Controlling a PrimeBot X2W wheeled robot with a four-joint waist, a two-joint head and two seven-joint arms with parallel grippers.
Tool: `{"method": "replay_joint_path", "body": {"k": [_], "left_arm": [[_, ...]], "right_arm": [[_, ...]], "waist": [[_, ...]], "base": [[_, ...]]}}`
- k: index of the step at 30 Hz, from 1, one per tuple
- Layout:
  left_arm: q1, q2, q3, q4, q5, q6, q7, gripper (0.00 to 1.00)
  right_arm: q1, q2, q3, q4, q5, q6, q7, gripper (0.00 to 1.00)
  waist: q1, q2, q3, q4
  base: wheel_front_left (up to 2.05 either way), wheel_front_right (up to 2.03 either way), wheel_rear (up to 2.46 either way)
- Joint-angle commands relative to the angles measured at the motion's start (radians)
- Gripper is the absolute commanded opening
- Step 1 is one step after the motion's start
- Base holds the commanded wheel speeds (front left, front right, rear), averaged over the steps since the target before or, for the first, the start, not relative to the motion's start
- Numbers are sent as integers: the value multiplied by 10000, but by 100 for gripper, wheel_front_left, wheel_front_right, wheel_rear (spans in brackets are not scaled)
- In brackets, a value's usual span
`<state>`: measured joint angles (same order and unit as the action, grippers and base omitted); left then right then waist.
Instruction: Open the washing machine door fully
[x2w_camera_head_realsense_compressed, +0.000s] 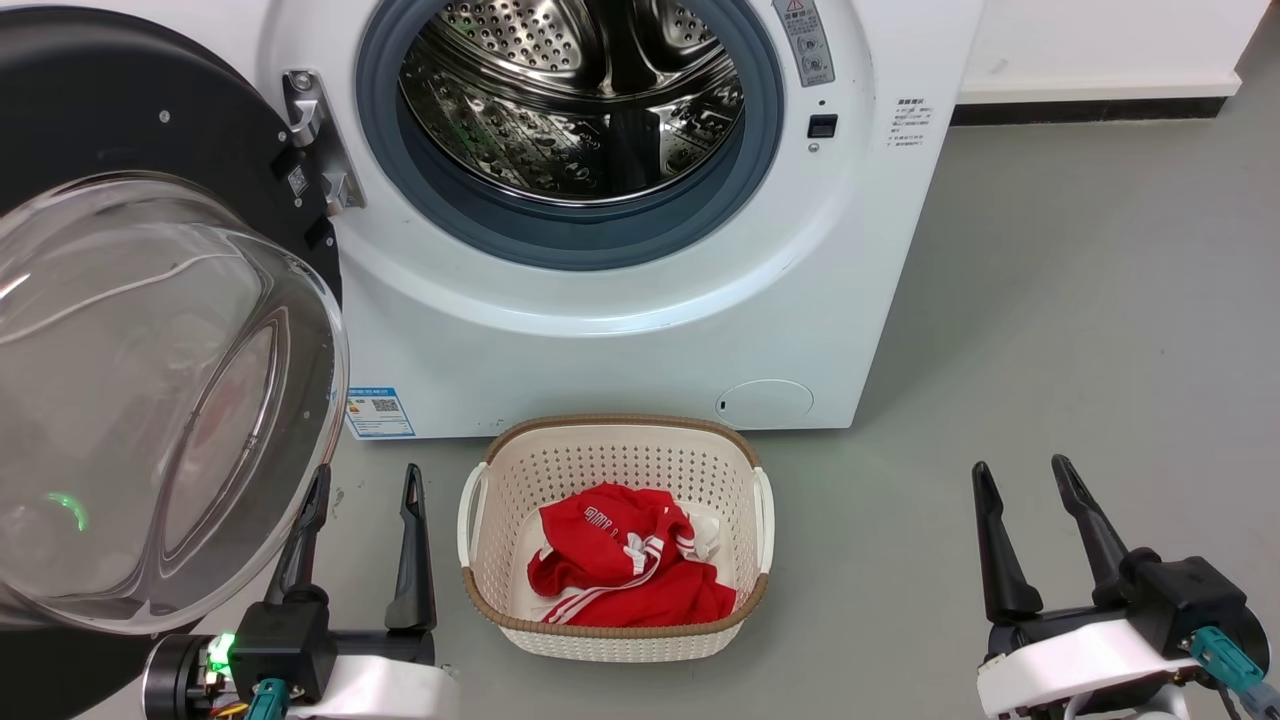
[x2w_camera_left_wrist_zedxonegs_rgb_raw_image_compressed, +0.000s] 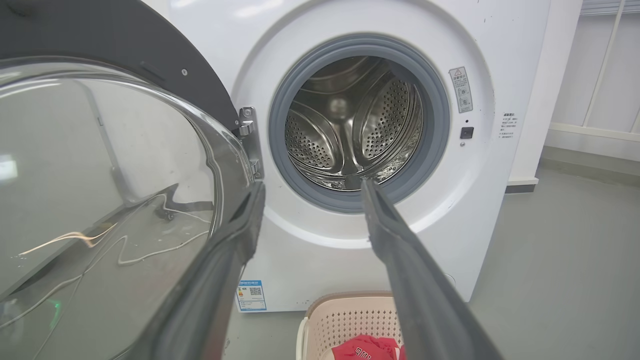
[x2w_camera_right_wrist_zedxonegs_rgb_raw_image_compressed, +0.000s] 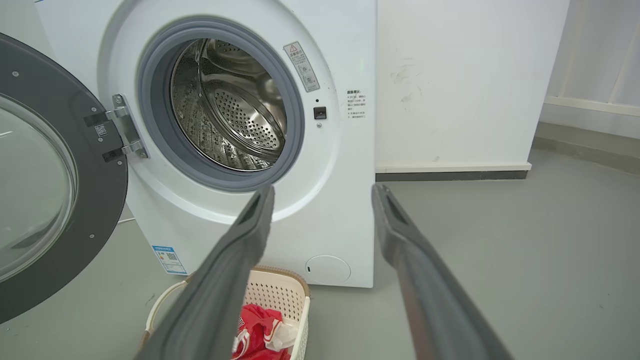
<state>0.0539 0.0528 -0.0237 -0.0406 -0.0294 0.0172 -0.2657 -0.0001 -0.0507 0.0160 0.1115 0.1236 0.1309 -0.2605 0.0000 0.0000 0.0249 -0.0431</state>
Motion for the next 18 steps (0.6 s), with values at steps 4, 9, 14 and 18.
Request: {"method": "replay_joint_path", "body": {"k": [4, 9, 14, 18], "left_arm": [[-118, 25, 0, 25, 50, 30, 24, 100], [-134, 19, -12, 39, 12, 28, 23, 100], [-148, 13, 32, 81, -22, -49, 23, 100], [-173, 12, 36, 75, -5, -100, 23, 100]], "right_arm": [[-72, 12, -10, 37, 44, -5, -41, 100], [-96, 13, -7, 63, 54, -3, -46, 100], [-87, 13, -4, 80, 114, -3, -52, 100], [-100, 13, 18, 93, 158, -5, -53, 100]], "waist": [[0, 0, 2, 13], [0, 0, -4, 51], [0, 0, 10, 81], [0, 0, 23, 75]], "base": [[0, 0, 0], [0, 0, 0], [0, 0, 0], [0, 0, 0]]}}
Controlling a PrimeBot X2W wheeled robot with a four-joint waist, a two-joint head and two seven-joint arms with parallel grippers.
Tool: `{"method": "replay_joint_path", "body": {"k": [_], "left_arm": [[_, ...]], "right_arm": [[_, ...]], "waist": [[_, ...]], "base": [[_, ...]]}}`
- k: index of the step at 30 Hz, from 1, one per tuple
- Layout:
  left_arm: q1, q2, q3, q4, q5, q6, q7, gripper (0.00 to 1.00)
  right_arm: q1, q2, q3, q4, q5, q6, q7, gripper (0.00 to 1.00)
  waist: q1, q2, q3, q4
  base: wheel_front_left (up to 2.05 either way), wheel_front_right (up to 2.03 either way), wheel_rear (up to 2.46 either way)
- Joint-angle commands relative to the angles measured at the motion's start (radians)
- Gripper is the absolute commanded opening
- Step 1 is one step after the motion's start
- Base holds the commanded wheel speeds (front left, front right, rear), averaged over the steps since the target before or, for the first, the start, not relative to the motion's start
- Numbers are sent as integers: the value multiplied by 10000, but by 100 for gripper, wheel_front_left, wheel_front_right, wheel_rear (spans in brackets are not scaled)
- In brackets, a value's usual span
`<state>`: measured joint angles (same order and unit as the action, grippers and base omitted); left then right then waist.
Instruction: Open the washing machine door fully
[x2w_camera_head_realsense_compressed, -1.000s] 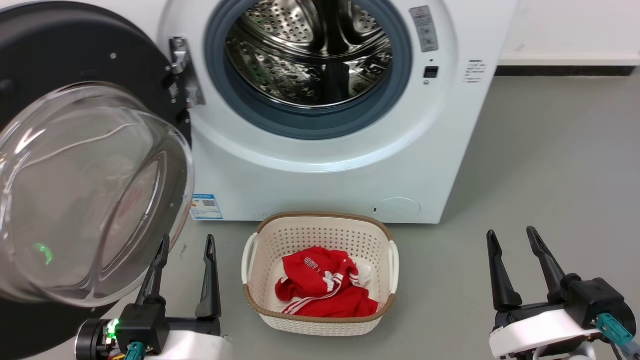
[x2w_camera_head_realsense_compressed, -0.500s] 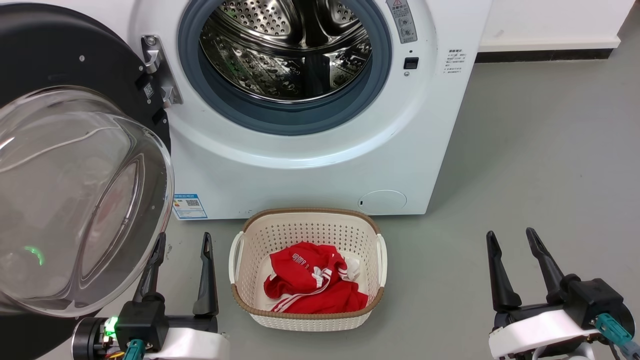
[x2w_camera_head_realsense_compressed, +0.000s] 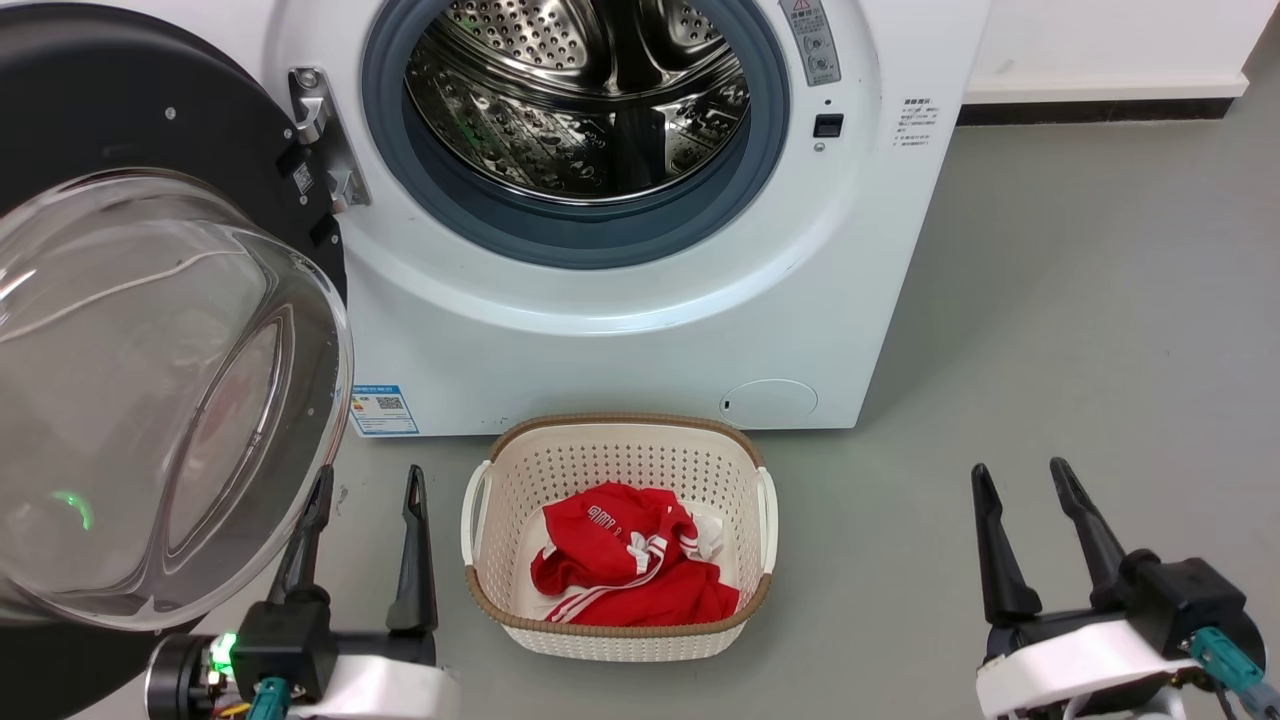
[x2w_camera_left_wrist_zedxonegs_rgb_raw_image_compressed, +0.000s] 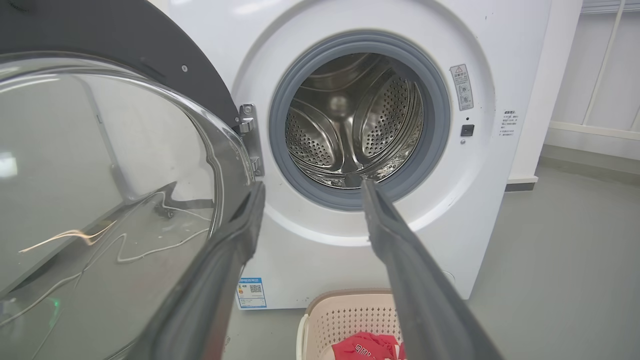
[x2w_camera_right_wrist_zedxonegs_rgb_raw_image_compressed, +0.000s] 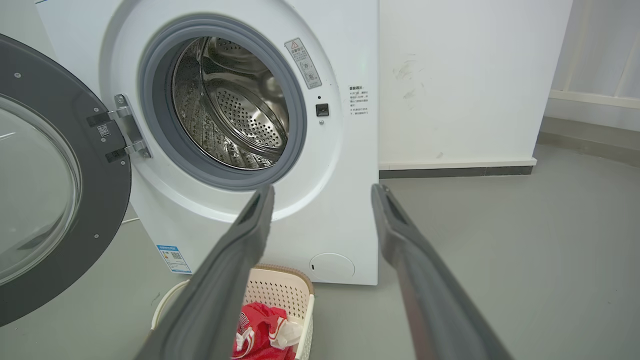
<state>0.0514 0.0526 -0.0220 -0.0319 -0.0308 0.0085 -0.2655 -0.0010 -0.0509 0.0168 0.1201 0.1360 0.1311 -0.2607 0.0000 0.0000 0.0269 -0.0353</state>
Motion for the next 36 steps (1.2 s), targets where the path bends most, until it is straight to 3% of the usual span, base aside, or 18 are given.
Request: {"method": "replay_joint_path", "body": {"k": [1, 4, 18, 36], "left_arm": [[-1, -2, 2, -2, -3, -2, -2, 0], [89, -13, -41, 163, -189, -25, 5, 0], [-261, 106, 98, 654, -3313, -271, 625, 0], [-629, 194, 255, 1206, -6509, -555, 1286, 0]], "right_arm": [[1, 0, 3, 3, 19, 0, 0, 0], [84, 2, 32, 121, 222, 0, 25, 0], [-172, -152, -54, 330, 3167, -1, 597, 0], [-410, -255, -183, 542, 6170, -1, 1224, 0]], "waist": [[0, 0, 2, -2], [0, 0, 2, 1], [0, 0, -25, 41], [0, 0, -60, 92]], "base": [[0, 0, 0], [0, 0, 0], [0, 0, 0], [0, 0, 0]]}}
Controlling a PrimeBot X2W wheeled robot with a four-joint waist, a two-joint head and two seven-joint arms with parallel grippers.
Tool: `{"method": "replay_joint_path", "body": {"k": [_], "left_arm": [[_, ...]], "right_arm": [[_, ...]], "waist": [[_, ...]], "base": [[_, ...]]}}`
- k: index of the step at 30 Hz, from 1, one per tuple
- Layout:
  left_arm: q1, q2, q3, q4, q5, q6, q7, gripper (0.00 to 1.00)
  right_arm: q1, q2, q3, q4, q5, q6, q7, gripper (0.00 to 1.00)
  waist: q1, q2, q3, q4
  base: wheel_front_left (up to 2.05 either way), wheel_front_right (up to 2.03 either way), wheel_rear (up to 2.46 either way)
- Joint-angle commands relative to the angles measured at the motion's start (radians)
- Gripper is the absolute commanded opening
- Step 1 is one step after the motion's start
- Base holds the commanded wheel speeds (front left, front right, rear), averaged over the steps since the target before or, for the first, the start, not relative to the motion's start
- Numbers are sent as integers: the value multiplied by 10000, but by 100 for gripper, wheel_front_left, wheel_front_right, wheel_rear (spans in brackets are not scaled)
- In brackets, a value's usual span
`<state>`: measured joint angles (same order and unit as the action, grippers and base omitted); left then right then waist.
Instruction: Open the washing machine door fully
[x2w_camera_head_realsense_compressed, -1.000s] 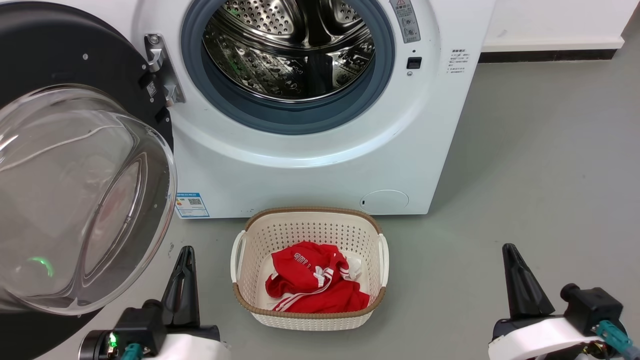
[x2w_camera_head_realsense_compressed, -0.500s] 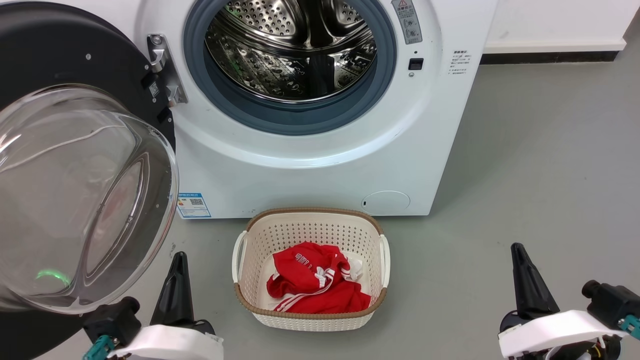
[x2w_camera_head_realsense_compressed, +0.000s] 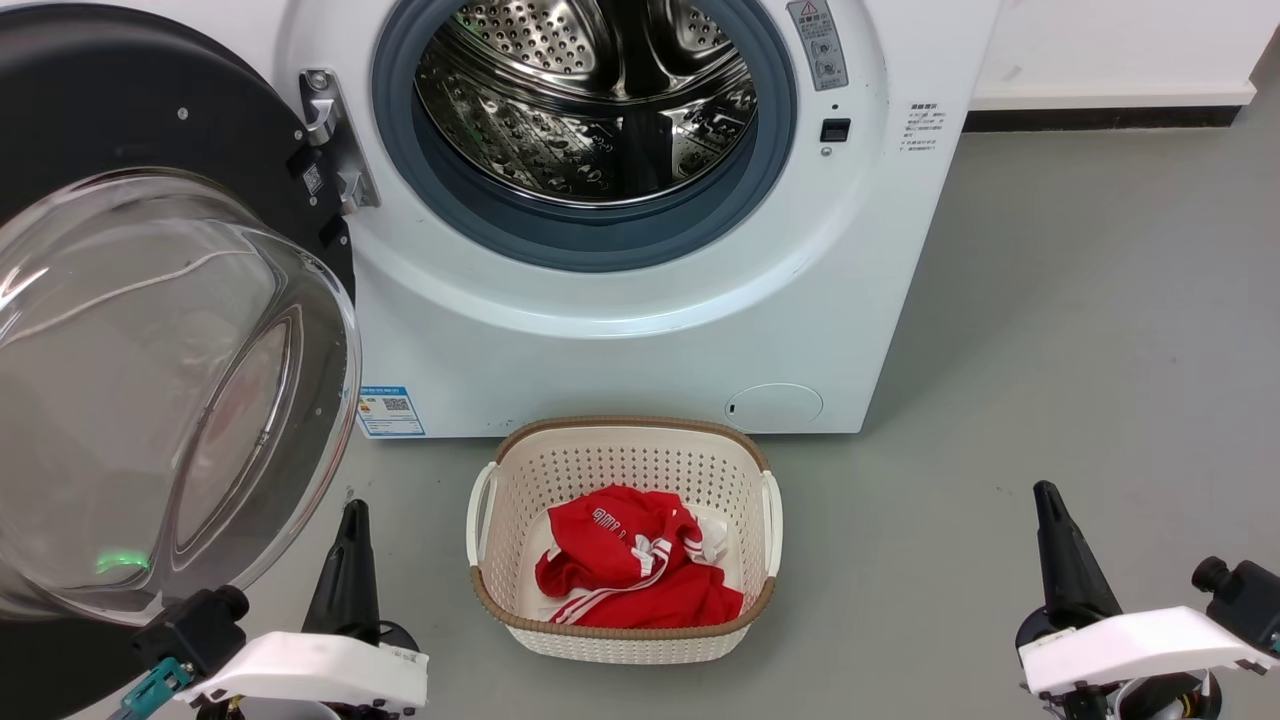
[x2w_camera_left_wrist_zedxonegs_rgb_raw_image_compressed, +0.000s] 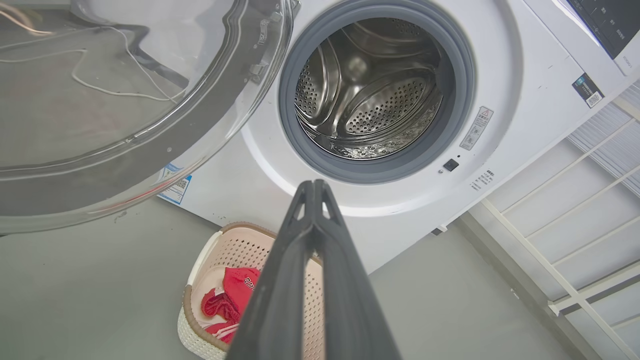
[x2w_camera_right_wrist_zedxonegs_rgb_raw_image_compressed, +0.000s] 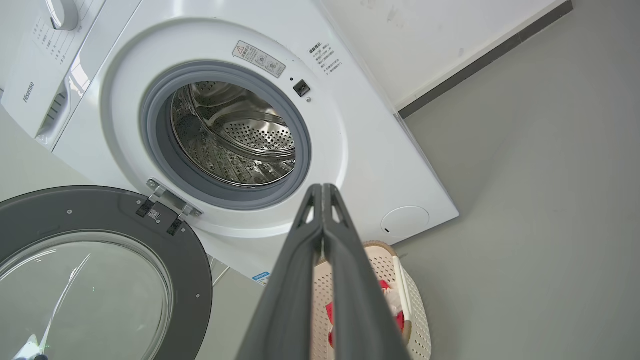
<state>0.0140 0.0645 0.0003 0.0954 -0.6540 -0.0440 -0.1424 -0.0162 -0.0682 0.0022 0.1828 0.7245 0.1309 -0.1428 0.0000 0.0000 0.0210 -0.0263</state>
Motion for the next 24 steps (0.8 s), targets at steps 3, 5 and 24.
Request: {"method": "replay_joint_path", "body": {"k": [3, 5, 24], "left_arm": [[-309, 84, 62, -4, -744, -77, 153, 0], [-342, 88, 83, 43, -1044, -101, 219, 0], [-589, 114, 268, 430, -3502, -323, 781, 0]], "right_arm": [[-299, -93, -63, -57, 715, 0, 140, 0], [-315, -99, -80, -38, 1006, 0, 205, 0], [-495, -129, -243, 133, 3301, 0, 749, 0]], "waist": [[0, 0, -7, 11], [0, 0, -11, 16], [0, 0, -45, 67]], "base": [[0, 0, 0], [0, 0, 0], [0, 0, 0]]}}
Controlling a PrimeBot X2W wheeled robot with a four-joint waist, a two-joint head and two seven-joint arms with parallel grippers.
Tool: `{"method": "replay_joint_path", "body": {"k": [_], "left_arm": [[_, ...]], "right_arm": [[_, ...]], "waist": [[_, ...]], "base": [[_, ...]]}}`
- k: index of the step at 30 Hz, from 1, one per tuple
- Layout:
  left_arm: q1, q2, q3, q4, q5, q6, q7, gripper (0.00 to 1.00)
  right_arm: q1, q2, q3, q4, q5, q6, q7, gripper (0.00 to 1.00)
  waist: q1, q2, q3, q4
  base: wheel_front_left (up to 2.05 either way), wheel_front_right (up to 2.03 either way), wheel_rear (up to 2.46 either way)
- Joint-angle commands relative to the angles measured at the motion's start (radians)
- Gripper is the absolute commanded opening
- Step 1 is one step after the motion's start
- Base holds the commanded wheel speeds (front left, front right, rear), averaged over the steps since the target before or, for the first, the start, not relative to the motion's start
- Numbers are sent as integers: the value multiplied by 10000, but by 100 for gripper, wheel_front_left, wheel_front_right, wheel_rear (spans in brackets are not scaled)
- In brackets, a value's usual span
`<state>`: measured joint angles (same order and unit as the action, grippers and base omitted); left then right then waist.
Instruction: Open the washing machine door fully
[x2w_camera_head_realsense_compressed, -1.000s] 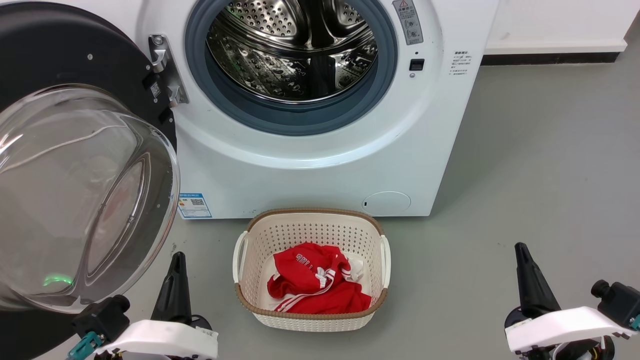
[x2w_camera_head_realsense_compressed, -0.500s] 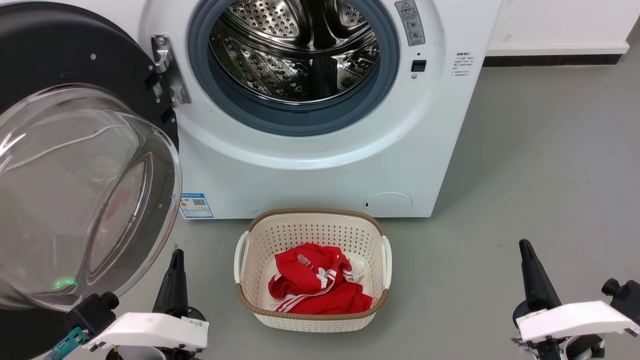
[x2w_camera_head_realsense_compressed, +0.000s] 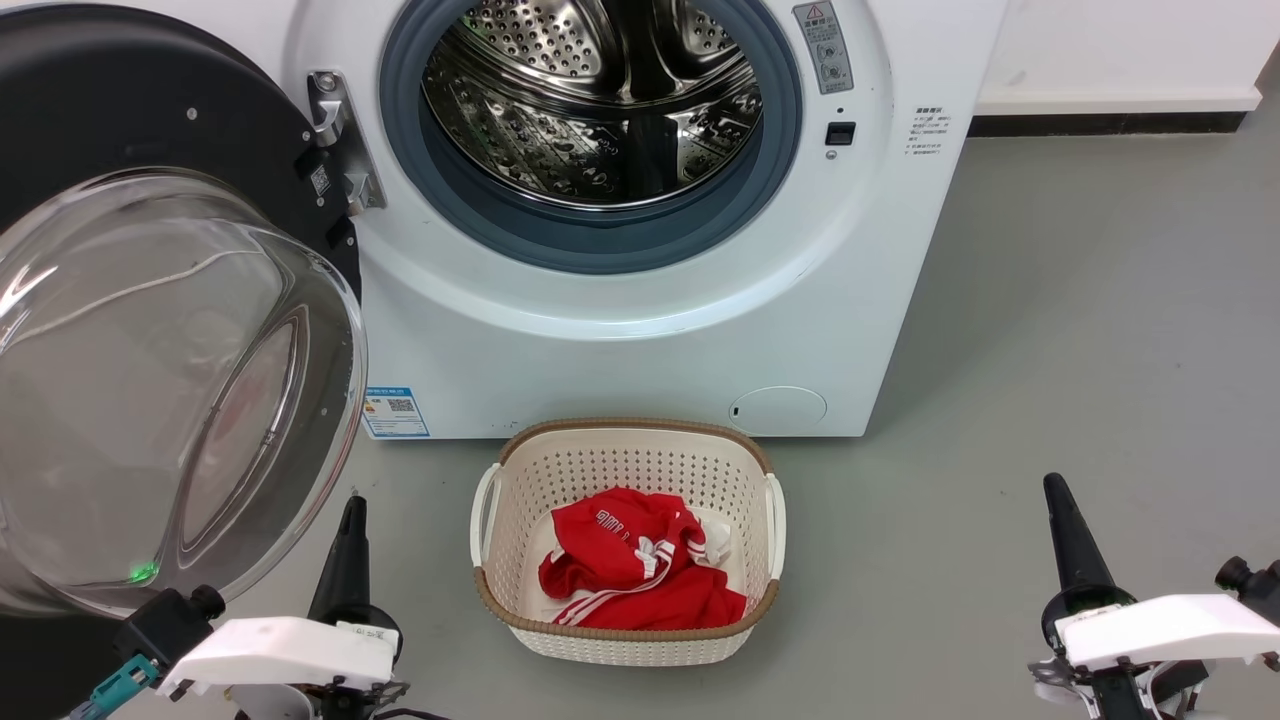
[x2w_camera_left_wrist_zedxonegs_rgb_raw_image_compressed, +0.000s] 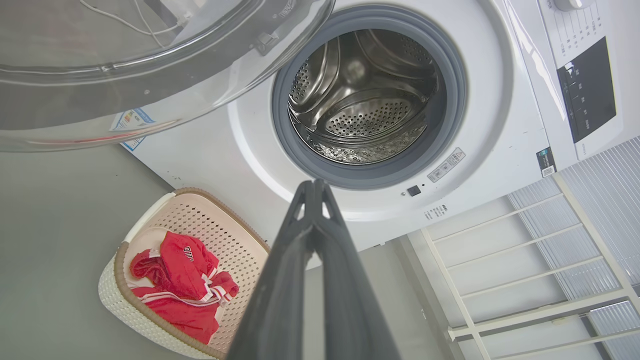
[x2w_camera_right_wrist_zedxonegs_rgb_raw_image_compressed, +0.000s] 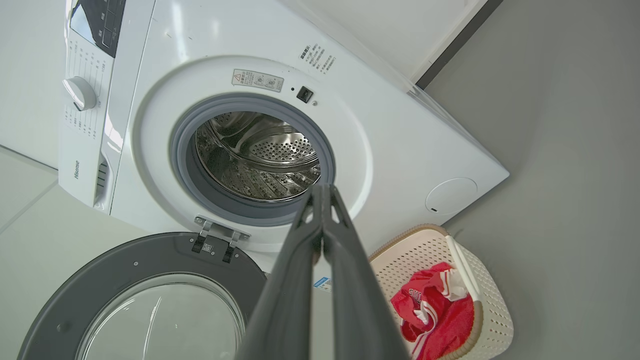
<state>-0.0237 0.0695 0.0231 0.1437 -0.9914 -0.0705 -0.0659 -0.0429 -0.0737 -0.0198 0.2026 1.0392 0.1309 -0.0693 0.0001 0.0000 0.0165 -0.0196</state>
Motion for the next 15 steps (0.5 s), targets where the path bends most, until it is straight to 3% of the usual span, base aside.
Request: {"method": "replay_joint_path", "body": {"k": [1, 15], "left_arm": [[-222, 64, 49, -34, -253, -72, 41, 0], [-397, 63, 190, 232, -1851, -215, 442, 0]], "right_arm": [[-238, -75, -32, -55, 276, 0, 48, 0], [-354, -75, -168, 59, 1755, 0, 437, 0]], "waist": [[-1, 0, -2, 3], [-1, 0, -29, 43]], "base": [[0, 0, 0], [0, 0, 0]]}}
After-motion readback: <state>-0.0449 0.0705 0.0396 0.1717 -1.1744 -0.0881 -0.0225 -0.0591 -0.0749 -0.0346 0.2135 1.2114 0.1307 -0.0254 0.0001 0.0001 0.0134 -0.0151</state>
